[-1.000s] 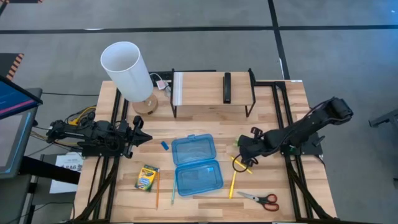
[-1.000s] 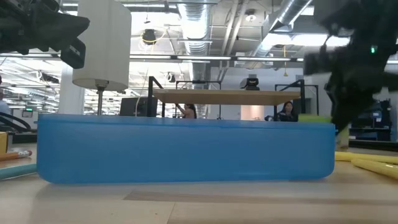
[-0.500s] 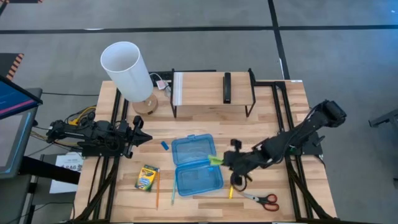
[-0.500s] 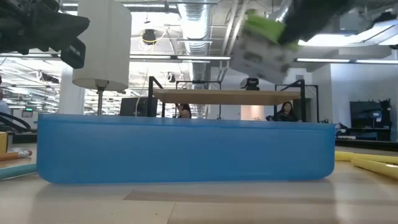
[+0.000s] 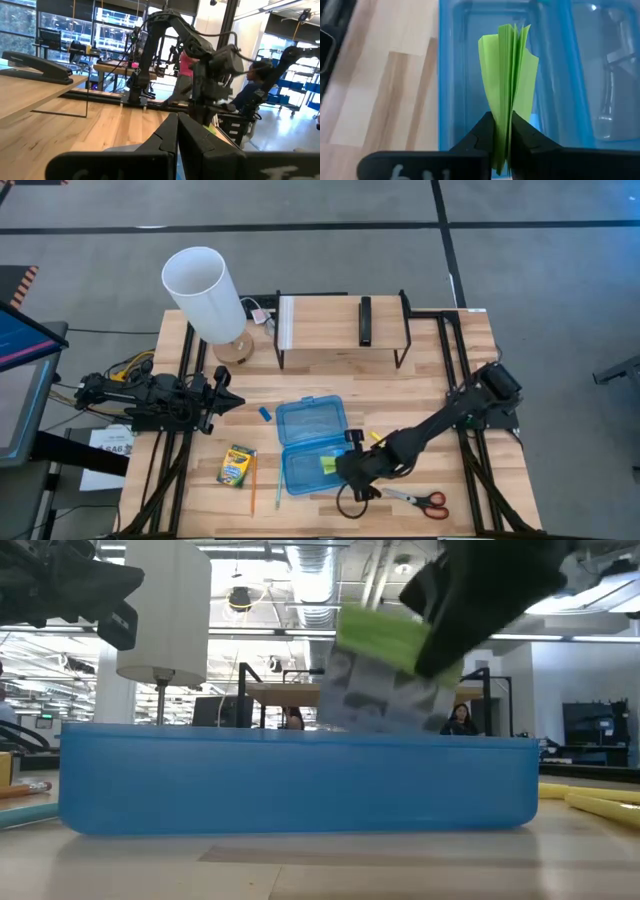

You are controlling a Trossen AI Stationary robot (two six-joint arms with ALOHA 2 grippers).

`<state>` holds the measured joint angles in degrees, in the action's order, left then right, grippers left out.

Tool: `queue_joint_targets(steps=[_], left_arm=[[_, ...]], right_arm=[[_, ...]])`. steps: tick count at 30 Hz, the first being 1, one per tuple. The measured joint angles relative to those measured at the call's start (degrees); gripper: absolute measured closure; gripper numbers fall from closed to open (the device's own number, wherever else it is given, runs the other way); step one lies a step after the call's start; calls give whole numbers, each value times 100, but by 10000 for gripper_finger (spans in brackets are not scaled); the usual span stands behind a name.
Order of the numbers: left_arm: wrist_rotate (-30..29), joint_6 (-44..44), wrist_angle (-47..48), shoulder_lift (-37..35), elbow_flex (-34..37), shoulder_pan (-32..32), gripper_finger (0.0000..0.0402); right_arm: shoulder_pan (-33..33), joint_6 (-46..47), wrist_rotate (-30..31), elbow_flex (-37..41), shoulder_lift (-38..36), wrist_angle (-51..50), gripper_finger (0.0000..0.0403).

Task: Pack school essentials
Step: Put the sticky notes into the blue supply box, then put the top yellow pen into the blue supply box

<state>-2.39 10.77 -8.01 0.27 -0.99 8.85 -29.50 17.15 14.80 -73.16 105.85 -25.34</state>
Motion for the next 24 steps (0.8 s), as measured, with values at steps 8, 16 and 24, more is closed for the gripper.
queue_joint_targets(steps=[8,16,24], left_arm=[[0,1,81,-2,0,1,401],[0,1,97,0,0,1,401],[0,1,101,-1,0,0,401]], right_arm=[[86,-29,-61,3,139,-111,294],[69,24,-146,-229,132,-443,183],[66,354,-144,-871,108,-1793,155]])
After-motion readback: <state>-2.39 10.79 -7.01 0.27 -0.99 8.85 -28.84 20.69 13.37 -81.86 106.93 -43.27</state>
